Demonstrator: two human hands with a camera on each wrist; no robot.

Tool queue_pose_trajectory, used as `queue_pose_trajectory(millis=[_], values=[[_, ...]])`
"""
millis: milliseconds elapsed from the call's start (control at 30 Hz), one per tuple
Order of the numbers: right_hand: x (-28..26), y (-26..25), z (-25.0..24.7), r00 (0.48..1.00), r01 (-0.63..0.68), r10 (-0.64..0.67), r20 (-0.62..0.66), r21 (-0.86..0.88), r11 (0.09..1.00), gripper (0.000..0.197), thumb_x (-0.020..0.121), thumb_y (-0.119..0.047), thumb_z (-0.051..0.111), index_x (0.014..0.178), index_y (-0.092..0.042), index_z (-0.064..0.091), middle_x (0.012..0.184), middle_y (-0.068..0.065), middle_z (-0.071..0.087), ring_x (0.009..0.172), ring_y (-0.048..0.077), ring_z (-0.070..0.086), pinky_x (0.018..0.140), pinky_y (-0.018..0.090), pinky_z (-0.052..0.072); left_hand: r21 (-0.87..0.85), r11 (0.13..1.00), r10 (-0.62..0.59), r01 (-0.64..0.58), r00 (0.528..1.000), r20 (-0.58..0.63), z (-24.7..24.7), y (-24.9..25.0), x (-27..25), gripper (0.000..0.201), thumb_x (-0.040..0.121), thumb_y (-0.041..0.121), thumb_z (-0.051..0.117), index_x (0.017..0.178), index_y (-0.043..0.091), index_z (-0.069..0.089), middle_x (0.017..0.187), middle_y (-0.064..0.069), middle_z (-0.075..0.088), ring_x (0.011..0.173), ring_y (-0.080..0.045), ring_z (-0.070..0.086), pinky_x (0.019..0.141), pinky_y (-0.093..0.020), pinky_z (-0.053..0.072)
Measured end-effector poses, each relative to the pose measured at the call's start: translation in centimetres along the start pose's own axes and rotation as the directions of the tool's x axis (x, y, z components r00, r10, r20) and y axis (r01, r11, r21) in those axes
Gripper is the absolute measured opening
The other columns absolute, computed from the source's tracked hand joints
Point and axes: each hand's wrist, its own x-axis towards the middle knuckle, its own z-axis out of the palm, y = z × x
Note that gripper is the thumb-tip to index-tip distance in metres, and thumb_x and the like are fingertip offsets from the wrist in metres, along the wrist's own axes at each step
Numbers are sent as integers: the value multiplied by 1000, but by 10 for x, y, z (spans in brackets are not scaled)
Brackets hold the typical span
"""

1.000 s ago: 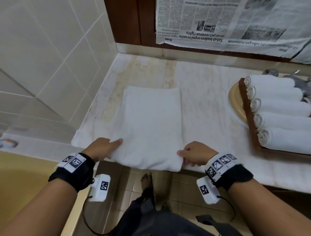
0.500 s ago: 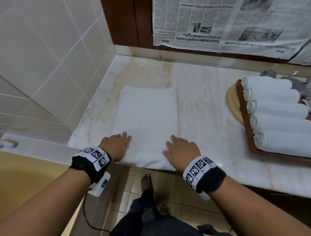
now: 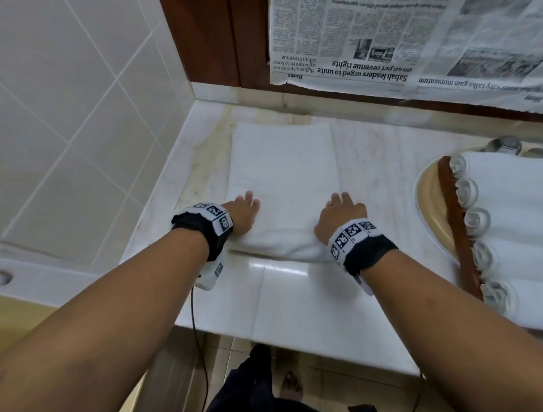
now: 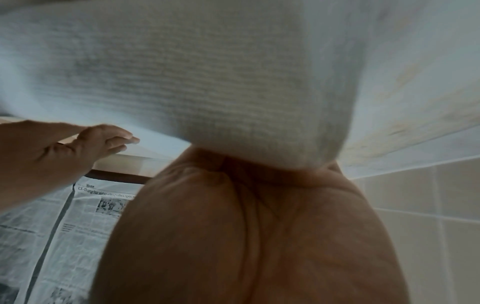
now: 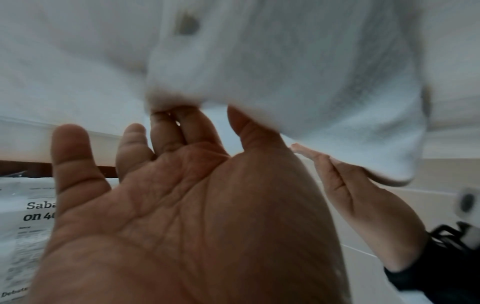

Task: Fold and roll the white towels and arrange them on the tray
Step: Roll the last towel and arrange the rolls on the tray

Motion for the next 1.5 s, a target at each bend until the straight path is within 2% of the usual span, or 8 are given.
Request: queue_pose_trajectory(millis=[267, 400, 533, 700, 1067, 1167, 1333, 1500], values=[[24, 2, -6, 963, 261, -240, -123, 213, 941, 62, 102, -40, 36, 158, -22, 17, 167, 7, -6, 153, 27, -1, 121, 51, 16, -206, 977, -17, -46, 956, -293, -33, 1, 20, 49, 104, 38, 36, 143, 7, 45, 153, -14, 37, 134, -29, 43, 109, -35, 33], [-23, 8, 42, 968, 252, -200, -154, 563, 787, 73, 98, -57, 42, 158, -32, 10, 166, 4, -11, 153, 25, -5, 123, 51, 9, -741, 659, -360, -128, 812, -459, 23, -24, -10, 58, 93, 47, 58, 140, 15, 46, 140, -13, 50, 126, -26, 51, 105, -32, 38], [-38, 27, 79, 951, 102, 231, -207, 912, 396, 76, 90, -49, 63, 153, -21, 32, 156, 7, 36, 143, 24, 34, 119, 40, 28, -914, 310, -336, -261, 869, -363, 66, -27, -31, 59, 91, 41, 65, 143, 24, 41, 134, -6, 53, 121, -18, 53, 106, -39, 44], [-48, 35, 71, 960, 124, 245, -137, 990, 69, 56, 95, -26, 65, 146, -29, 42, 116, -4, 60, 113, 16, 57, 97, 25, 41, -850, 399, -314, -345, 819, -480, 70, -17, -45, 61, 95, 31, 62, 149, 29, 34, 118, 6, 53, 106, -4, 52, 92, -24, 38], [-78, 20, 79, 923, 162, 75, -376, 560, 813, 56, 91, -13, 54, 142, -33, 48, 141, 6, 40, 131, 28, 42, 103, 38, 39, -465, 885, -302, 1, 761, -574, 113, -22, -64, 57, 84, 12, 59, 140, 22, 50, 131, -11, 53, 116, -33, 52, 98, -41, 41], [-91, 5, 87, 930, 329, -211, -303, 420, 846, 67, 95, -22, 49, 156, -34, 23, 164, -1, 17, 150, 22, 18, 121, 41, 20, -204, 961, -46, -188, 616, -786, 111, 7, -77, 65, 78, 4, 58, 141, 16, 49, 145, -10, 45, 128, -33, 44, 105, -45, 34], [-111, -7, 93, 933, 308, -237, -271, 258, 916, 83, 88, -68, 44, 157, -32, 15, 163, 1, 20, 147, 23, 24, 122, 48, 7, -42, 981, 142, -189, 848, -511, 144, 37, -69, 81, 94, 53, 47, 158, 26, 6, 165, 0, 1, 149, -24, 13, 118, -42, 16], [-148, -7, 121, 899, 373, -313, -308, 163, 913, 115, 64, -90, 49, 155, -27, 17, 148, 1, 34, 133, 27, 38, 120, 49, 15, 111, 973, 230, -204, 783, -578, 185, 27, -84, 102, 75, 79, 53, 156, 28, 19, 160, -4, 22, 141, -30, 30, 110, -46, 31]])
